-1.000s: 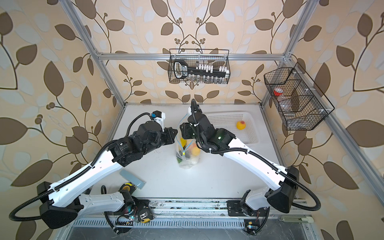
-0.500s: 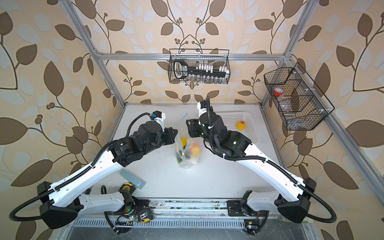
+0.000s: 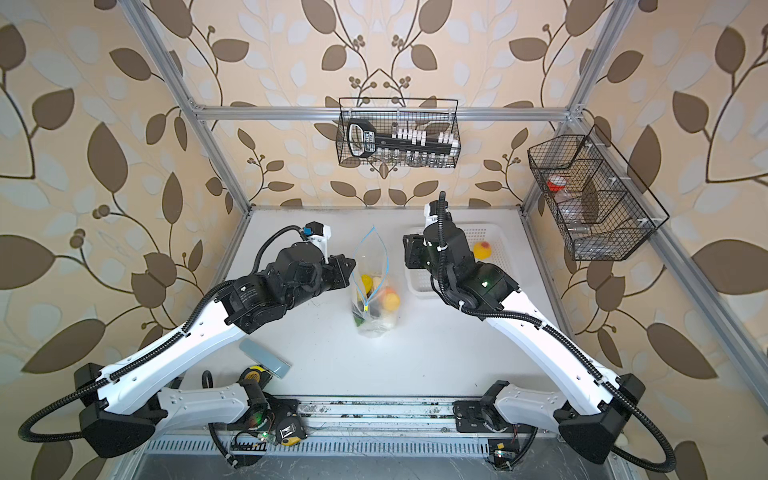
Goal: Place the food in the zip-top bag and seal the zipper
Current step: 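Raise the right gripper out of the bag opening, then move the open right gripper over the mango in the basket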
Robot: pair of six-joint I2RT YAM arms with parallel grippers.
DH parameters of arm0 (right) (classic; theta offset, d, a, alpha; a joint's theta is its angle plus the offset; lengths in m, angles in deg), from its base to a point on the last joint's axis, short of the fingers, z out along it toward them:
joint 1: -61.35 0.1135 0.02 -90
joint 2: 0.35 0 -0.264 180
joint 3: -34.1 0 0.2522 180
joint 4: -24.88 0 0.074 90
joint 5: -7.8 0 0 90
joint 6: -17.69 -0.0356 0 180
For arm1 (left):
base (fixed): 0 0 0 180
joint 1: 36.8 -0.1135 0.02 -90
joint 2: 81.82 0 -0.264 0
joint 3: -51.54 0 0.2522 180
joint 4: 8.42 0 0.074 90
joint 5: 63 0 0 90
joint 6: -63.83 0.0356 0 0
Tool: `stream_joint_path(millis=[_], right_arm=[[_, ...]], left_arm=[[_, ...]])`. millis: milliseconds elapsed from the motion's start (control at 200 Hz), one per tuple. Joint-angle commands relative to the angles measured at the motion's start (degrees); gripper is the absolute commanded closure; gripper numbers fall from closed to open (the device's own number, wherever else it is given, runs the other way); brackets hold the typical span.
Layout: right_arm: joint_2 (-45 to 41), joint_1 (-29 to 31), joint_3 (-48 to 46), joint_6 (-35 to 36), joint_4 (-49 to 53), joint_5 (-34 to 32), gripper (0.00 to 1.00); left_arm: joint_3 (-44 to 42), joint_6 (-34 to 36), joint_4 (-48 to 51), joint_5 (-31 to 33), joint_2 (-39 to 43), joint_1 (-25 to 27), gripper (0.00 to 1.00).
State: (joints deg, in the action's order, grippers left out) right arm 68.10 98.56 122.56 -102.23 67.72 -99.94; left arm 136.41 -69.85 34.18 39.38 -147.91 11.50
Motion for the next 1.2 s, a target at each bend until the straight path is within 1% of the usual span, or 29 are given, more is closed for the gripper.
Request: stream_joint_path(millis=[0,170,195,345,765,1060,1195], right_arm=[[-1.0,-2.3,-2.1,1.4,-0.7,1.4,0.53],[-1.0,-5.2,-3.2,2.1,-1.4,2.2,0.53],[-0.9,-5.5,-4.8,2.1,-1.5,2.2,0.53],[-0.5,-7.8,-6.8,2.1,-2.4,3.3,0.53],[2.2,-12.5,-9.0,2.4,-4.6,5.0,0.53],[5.5,-15.6,-10.5,3.0,-6.4,2.5,0.53],[8.2,-17.2,-11.4,2.1,-9.8,0.2,0.53]], left_arm=[[-0.2,-0.3,-1.5,0.5,1.6,-0.5,1.00],[-0.2,-0.1,-1.4,0.5,1.8,-0.6,1.00],[-0.2,-0.1,-1.4,0.5,1.8,-0.6,1.00],[-0.2,0.0,-1.2,0.5,1.9,-0.6,1.00],[0.0,0.1,-1.1,0.3,1.6,-0.6,1.00],[0.2,0.1,-1.0,0.3,1.2,-0.6,1.00],[0.1,-0.1,-1.8,-0.2,0.7,-0.6,1.00]])
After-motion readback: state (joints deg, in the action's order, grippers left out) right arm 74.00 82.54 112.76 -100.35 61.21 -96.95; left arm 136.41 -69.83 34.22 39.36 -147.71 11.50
